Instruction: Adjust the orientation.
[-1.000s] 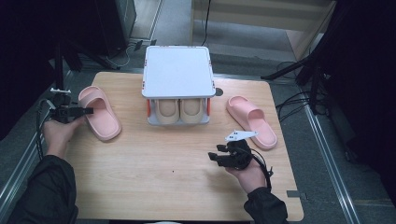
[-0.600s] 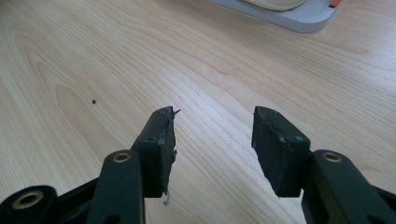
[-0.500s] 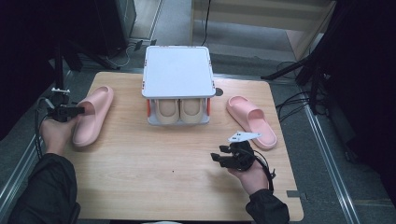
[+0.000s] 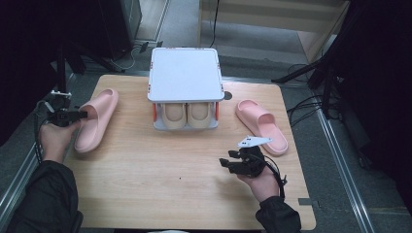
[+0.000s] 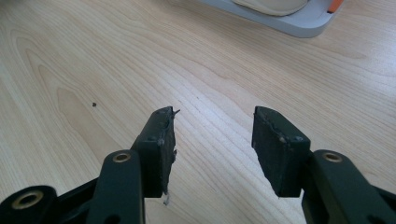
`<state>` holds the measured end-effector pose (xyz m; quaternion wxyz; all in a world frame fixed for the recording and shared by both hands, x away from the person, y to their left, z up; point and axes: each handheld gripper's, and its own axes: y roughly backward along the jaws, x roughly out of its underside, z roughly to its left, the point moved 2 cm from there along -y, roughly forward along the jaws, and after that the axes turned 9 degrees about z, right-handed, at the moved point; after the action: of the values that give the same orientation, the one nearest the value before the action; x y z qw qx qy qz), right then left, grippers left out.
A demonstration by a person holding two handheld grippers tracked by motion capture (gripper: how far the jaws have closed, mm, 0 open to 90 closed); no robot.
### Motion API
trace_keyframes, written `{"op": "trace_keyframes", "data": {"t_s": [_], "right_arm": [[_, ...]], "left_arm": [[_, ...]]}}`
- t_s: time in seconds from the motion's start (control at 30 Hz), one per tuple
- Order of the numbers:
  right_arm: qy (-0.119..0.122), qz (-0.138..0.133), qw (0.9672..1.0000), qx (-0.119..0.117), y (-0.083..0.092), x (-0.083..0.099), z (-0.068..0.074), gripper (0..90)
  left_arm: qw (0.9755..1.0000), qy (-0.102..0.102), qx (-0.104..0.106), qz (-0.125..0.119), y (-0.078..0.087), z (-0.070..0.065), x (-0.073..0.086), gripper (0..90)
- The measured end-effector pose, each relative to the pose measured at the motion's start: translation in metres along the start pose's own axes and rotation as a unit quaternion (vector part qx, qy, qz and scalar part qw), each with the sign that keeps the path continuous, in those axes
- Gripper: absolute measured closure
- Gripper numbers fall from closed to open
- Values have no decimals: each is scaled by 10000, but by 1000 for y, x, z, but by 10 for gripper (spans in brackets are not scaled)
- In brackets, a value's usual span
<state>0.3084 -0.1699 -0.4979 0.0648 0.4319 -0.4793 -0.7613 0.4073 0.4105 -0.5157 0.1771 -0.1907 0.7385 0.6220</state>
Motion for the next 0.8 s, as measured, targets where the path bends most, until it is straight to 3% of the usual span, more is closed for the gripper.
{"op": "trace_keyframes", "data": {"t_s": [0.2, 0.47, 0.7, 0.8], "right_arm": [[-8, -2, 10000, -25, 0, -3, -1, 497], [34, -55, 10000, -57, -2, -9, -2, 496], [171, -55, 9997, -141, -7, -17, -1, 497], [230, -25, 9996, -171, -10, -21, 1, 497]], "left_arm": [[9999, -46, 137, -22, 17, -9, 2, 828], [9991, -375, 190, -63, 40, -33, 14, 827], [9963, -776, 344, 161, 52, -59, 37, 826], [9940, -911, 574, 200, 56, -75, 48, 825]]}}
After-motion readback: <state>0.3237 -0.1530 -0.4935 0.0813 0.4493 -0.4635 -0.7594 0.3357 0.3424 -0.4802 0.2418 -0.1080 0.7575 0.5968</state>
